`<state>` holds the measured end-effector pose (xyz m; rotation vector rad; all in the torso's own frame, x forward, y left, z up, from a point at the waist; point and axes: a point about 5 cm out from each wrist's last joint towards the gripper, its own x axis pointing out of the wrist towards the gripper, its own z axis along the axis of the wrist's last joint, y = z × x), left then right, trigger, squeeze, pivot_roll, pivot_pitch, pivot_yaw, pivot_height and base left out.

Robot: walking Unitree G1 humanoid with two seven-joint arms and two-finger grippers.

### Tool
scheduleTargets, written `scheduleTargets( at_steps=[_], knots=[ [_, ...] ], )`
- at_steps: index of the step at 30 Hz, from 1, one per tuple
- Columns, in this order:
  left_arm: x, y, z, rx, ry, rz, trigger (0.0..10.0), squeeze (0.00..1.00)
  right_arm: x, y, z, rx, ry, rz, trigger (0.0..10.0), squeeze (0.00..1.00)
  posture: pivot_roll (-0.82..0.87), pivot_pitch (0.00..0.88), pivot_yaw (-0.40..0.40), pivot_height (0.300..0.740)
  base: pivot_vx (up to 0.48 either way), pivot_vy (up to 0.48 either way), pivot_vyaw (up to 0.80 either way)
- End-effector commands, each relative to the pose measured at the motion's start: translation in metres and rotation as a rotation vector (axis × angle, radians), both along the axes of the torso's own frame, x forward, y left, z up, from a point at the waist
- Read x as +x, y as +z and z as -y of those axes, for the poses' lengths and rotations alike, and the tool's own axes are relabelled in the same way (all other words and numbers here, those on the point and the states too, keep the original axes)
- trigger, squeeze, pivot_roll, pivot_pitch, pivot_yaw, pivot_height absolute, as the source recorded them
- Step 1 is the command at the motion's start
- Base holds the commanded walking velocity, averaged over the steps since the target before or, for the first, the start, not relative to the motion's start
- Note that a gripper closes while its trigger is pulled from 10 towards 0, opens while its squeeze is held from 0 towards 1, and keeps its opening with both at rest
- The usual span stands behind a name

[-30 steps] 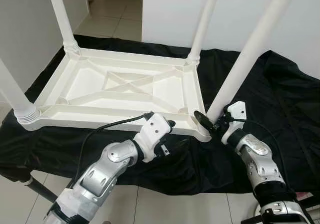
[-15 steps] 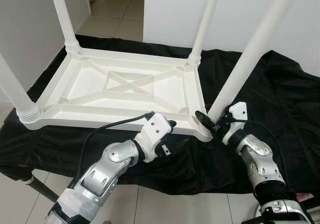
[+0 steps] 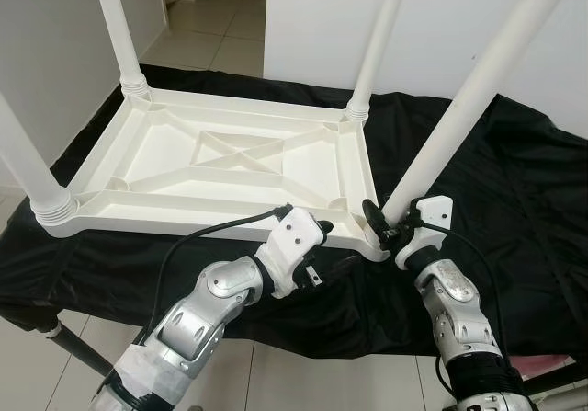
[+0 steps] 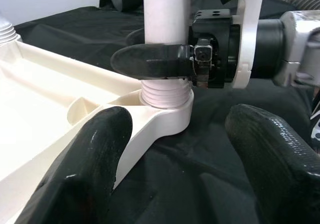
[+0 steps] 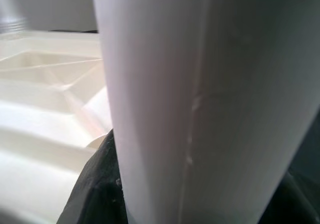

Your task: Building children table

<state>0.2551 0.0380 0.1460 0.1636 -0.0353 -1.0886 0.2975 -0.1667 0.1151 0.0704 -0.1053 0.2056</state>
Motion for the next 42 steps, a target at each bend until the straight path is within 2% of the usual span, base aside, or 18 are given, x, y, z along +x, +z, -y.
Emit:
scheduleTargets(
  at_steps=[1, 3, 5, 6, 9, 16, 22, 23, 29, 31, 35, 41, 42],
  knots=[
    [-0.004, -0.003, 0.003, 0.025, -0.067, -0.007, 10.0, 0.0, -0.008, -0.014, 0.003, 0.013, -0.17, -0.082, 10.0, 0.0, -0.02, 0.0, -0.083, 0.74, 0.0, 0.0, 0.0],
    [-0.004, -0.003, 0.003, 0.025, -0.067, -0.007, 10.0, 0.0, -0.008, -0.014, 0.003, 0.013, -0.17, -0.082, 10.0, 0.0, -0.02, 0.0, -0.083, 0.74, 0.0, 0.0, 0.0],
    [-0.003, -0.003, 0.003, 0.028, -0.069, -0.006, 10.0, 0.0, -0.016, -0.019, -0.007, 0.069, -0.351, -0.125, 10.0, 0.0, -0.01, 0.0, -0.084, 0.74, 0.0, 0.0, 0.0],
    [-0.003, -0.003, 0.003, 0.028, -0.069, -0.007, 10.0, 0.0, -0.02, -0.021, -0.013, 0.096, -0.395, -0.143, 10.0, 0.0, -0.01, 0.0, -0.082, 0.74, 0.0, 0.0, 0.0],
    [-0.003, -0.003, 0.002, 0.028, -0.069, -0.007, 10.0, 0.0, -0.022, -0.021, -0.021, 0.122, -0.398, -0.157, 10.0, 0.0, -0.01, 0.0, -0.079, 0.74, 0.0, 0.0, 0.0],
    [-0.005, -0.005, 0.003, 0.033, -0.083, -0.011, 10.0, 0.0, -0.022, -0.018, -0.019, 0.111, -0.396, -0.154, 10.0, 0.0, -0.01, 0.0, -0.076, 0.74, 0.0, 0.0, 0.0],
    [-0.004, -0.003, 0.003, 0.034, -0.083, -0.007, 10.0, 0.0, -0.022, -0.015, -0.025, 0.101, -0.406, -0.16, 10.0, 0.0, -0.01, 0.0, -0.075, 0.74, 0.0, 0.0, 0.0],
    [-0.004, -0.004, 0.003, 0.035, -0.084, -0.006, 10.0, 0.0, -0.021, -0.012, -0.025, 0.109, -0.394, -0.144, 10.0, 1.0, -0.01, 0.0, -0.076, 0.74, 0.0, 0.0, 0.0],
    [-0.005, -0.004, 0.003, 0.035, -0.084, -0.006, 10.0, 0.0, -0.02, -0.008, -0.023, 0.112, -0.37, -0.116, 10.0, 1.0, -0.01, 0.0, -0.078, 0.74, 0.0, 0.0, 0.0],
    [-0.005, -0.005, 0.002, 0.042, -0.086, -0.007, 10.0, 0.0, -0.019, -0.006, -0.014, 0.095, -0.364, -0.106, 10.0, 1.0, -0.01, 0.0, -0.079, 0.74, 0.0, 0.0, 0.0],
    [-0.005, -0.006, 0.0, 0.047, -0.086, -0.008, 10.0, 0.0, -0.019, -0.004, -0.01, 0.089, -0.346, -0.094, 10.0, 1.0, -0.01, 0.0, -0.079, 0.74, 0.0, 0.0, 0.0],
    [-0.005, -0.007, -0.002, 0.055, -0.083, -0.007, 10.0, 0.0, -0.021, -0.003, -0.003, 0.073, -0.239, -0.068, 10.0, 1.0, -0.01, 0.0, -0.081, 0.74, 0.0, 0.0, 0.0],
    [-0.005, -0.008, -0.003, 0.057, -0.083, -0.008, 10.0, 0.0, -0.02, -0.003, -0.002, 0.072, -0.176, -0.057, 10.0, 0.24, -0.01, 0.0, -0.082, 0.74, 0.0, 0.0, 0.0]
  ],
)
